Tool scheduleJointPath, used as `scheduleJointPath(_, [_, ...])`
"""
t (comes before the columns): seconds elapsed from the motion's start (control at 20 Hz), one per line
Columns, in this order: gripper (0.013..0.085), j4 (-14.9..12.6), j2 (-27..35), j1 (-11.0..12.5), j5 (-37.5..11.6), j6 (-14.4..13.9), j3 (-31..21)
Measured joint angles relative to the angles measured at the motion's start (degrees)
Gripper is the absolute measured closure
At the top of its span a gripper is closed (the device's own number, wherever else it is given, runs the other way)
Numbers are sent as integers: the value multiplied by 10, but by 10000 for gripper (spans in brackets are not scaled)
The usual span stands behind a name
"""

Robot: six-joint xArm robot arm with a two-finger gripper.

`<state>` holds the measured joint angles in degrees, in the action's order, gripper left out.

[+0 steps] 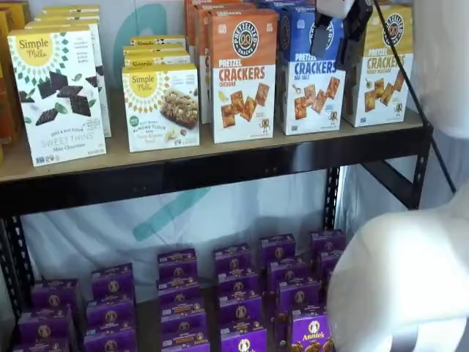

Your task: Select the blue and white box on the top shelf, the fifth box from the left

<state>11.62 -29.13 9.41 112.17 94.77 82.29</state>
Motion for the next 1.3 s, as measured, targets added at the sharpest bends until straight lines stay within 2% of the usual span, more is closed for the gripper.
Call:
scheduleJointPath(0.4, [130, 40, 25, 14, 1, -5, 43])
scheduleJointPath(0.65, [130, 75, 34, 23, -21, -12, 55])
scheduleJointPath(0.9, [130, 112, 57, 40, -16, -15, 87])
scheduleJointPath(1.05, [130, 134, 61, 53, -32, -13, 93])
scheduleJointPath(1.3, [130, 154, 58, 69, -77, -6, 86])
